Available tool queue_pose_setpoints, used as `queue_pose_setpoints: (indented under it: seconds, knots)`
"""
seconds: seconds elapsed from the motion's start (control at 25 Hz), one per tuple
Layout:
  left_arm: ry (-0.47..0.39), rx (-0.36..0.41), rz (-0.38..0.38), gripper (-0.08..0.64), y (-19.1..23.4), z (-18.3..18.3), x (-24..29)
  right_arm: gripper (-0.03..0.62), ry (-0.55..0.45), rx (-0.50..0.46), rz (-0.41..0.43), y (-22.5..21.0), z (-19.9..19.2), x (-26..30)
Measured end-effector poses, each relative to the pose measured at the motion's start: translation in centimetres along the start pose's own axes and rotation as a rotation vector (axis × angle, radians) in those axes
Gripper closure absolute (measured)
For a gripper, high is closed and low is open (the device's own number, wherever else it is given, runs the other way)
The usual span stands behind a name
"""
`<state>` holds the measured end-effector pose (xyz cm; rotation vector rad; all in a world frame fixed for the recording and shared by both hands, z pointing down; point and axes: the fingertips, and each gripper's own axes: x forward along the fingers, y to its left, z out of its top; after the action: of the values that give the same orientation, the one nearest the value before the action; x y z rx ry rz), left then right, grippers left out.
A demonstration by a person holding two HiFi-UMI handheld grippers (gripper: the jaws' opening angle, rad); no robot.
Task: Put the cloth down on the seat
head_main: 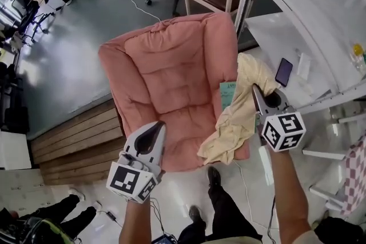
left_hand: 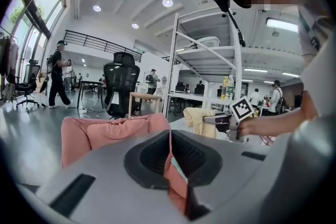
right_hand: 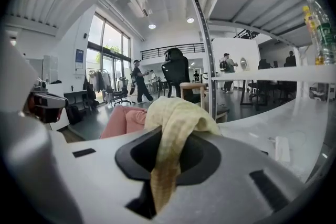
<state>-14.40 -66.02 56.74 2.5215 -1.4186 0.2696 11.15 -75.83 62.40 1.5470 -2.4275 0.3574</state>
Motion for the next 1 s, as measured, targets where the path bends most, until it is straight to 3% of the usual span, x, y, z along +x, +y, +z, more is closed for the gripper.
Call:
queue_pose_setpoints:
  seconds: [0.52,1.0]
  knots:
    - [0.074,-0.031,0.016,0.543,1.0,-5.9,4.3,0.523,0.112,0.004,-0.002,-4.2,-11.8,8.0]
    - [0.103,-0.059,0.041,0.543,2.1,-9.1,5.4,0.471,0.321,-0.119,-0.042,-6.2,-20.4,12.5]
